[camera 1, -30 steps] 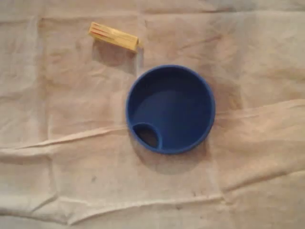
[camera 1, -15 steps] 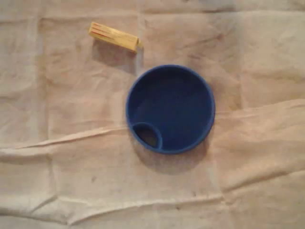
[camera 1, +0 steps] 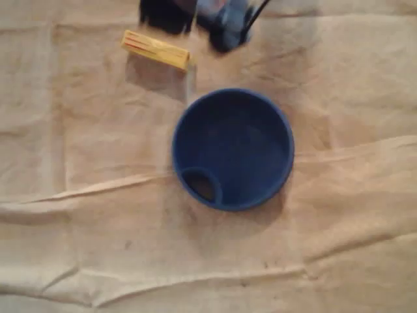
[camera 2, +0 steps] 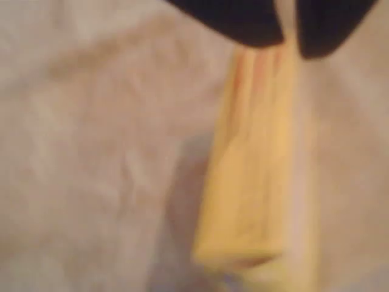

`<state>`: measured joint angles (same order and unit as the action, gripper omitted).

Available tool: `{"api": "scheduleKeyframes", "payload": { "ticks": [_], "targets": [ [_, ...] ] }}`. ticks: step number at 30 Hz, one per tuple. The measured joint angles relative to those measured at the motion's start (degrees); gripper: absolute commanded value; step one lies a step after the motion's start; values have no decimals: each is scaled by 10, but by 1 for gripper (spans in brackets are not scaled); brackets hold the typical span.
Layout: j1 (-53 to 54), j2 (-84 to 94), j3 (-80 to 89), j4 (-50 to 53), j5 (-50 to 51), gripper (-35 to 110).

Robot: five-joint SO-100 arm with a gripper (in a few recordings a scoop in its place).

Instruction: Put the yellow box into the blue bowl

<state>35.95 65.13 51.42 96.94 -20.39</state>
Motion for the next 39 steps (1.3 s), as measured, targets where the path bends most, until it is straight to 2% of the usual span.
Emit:
{"api": "scheduleKeyframes", "payload": {
  "ticks": [7,18,28,39],
  "targets": [
    [0,-29,-28,0,0,4],
    [0,-29,-28,30,0,32],
    [18,-30,-28,35,0,33],
    [46,-117,-37,33,0,33]
  ]
}}
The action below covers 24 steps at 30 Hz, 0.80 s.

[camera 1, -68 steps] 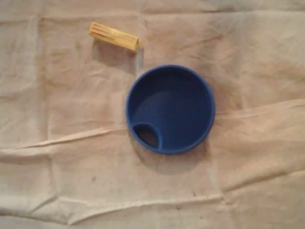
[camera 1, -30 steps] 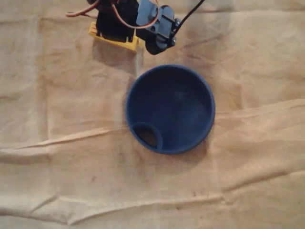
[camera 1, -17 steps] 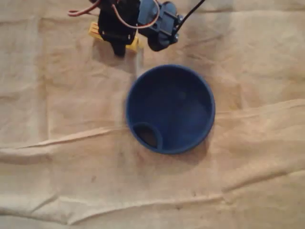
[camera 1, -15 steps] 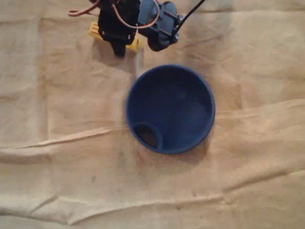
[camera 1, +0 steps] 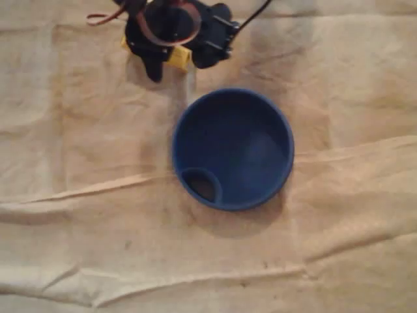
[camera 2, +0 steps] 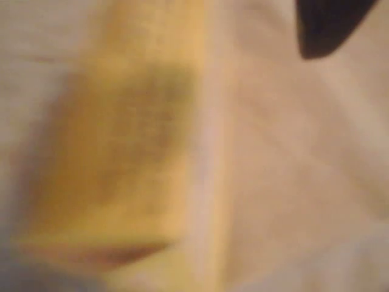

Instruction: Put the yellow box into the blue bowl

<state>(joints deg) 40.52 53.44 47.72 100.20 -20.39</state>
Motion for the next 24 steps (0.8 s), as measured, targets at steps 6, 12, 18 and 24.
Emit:
{"api": "scheduleKeyframes", "payload": {
  "ticks": [6,12,18,24],
  "targets": [
    [-3,-5,0,0,0,33],
    [-8,-7,0,0,0,33],
    [-11,-7,0,-1,0,33],
    [-28,-7,0,-1,0,33]
  ]
}}
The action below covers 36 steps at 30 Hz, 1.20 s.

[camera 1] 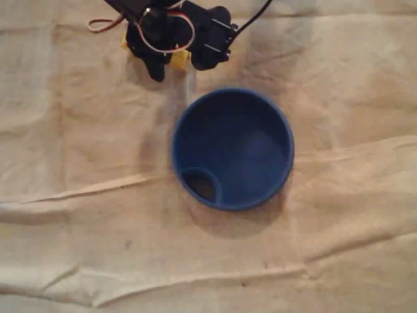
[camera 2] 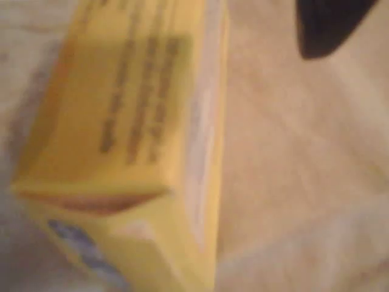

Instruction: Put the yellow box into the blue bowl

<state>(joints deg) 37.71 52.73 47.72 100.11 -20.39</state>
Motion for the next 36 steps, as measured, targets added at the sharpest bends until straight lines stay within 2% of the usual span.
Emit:
{"api": "scheduleKeyframes", "payload": {
  "ticks": [36],
  "targets": [
    [-13,-54,-4,-1,0,31]
  ]
}}
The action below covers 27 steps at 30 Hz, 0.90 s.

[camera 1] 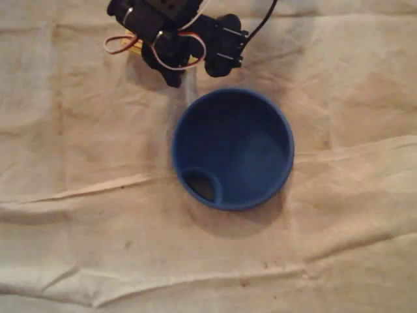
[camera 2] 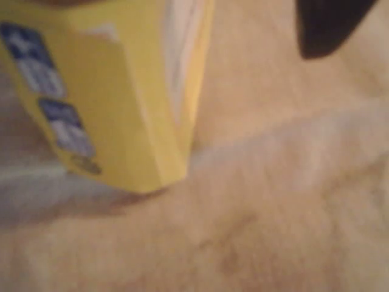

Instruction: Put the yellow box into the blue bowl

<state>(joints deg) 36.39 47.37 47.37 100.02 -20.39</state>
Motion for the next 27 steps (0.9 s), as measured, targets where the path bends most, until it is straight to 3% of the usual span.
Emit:
{"api": "scheduleKeyframes", "payload": {
  "ticks": [12,27],
  "targets": [
    [0,0,0,0,0,-2],
    [0,0,0,0,1,0]
  ]
}}
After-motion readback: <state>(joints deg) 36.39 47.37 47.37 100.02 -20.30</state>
